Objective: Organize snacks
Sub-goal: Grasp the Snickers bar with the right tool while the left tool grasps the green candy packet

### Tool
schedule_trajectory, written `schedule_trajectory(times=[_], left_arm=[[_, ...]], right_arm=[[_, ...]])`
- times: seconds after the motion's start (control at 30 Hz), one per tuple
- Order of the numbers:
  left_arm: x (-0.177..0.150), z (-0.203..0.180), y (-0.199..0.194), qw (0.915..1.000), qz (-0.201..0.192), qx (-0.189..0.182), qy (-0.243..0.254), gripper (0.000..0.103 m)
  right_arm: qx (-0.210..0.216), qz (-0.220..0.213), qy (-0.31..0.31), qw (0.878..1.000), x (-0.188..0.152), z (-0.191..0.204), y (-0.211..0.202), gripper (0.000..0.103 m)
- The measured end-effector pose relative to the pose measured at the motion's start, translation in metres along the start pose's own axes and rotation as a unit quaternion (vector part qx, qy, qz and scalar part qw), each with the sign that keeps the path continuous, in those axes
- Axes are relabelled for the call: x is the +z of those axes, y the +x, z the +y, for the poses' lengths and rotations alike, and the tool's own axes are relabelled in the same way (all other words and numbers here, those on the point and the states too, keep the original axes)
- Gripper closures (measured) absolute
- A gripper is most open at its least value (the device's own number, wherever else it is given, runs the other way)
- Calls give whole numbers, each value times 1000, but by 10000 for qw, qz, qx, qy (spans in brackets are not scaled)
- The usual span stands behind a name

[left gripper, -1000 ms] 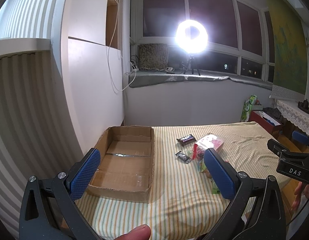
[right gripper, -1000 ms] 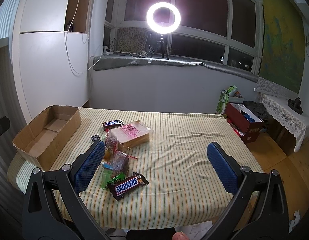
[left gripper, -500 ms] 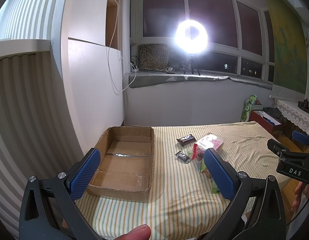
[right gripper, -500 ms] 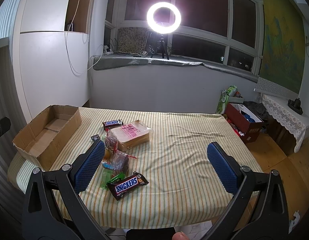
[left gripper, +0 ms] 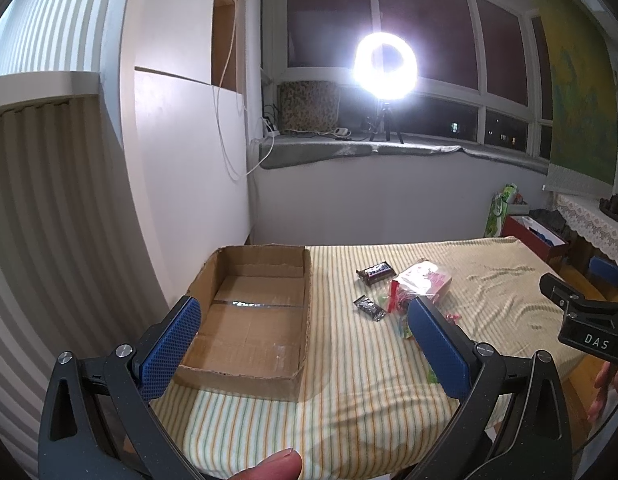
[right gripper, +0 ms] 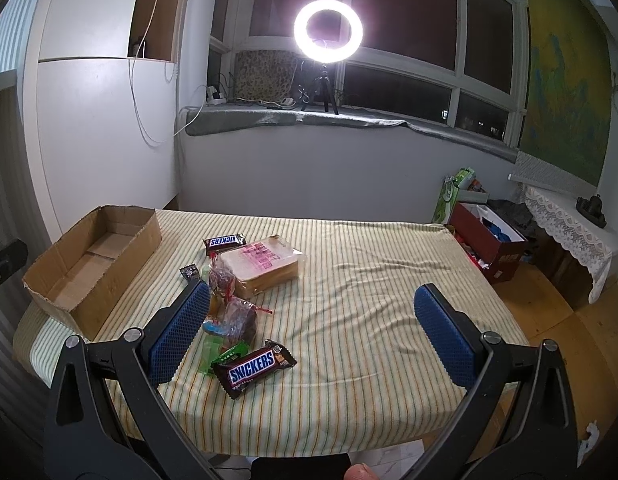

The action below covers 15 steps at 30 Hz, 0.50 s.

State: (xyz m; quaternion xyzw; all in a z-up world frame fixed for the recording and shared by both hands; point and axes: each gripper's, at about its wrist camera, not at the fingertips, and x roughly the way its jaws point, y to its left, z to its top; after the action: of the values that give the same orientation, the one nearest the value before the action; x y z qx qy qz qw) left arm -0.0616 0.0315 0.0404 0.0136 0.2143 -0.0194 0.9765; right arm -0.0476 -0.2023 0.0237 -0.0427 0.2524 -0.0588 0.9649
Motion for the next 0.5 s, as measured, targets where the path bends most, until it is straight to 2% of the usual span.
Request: schedule_trajectory(times=[0.2,0.33,0.5], left_arm=[[-8,-16,17,9997,235,-19,110,0],[-22,-33,37,9984,517,-109,192,0],[-50,-53,63,9942,972,-360,287,0]], right_arm=[[191,-90,297,9993,-16,-8,23,0],[249,392,397,9981,-36,-16,50,0],[133,693,243,9972,-68,-21,82,0]])
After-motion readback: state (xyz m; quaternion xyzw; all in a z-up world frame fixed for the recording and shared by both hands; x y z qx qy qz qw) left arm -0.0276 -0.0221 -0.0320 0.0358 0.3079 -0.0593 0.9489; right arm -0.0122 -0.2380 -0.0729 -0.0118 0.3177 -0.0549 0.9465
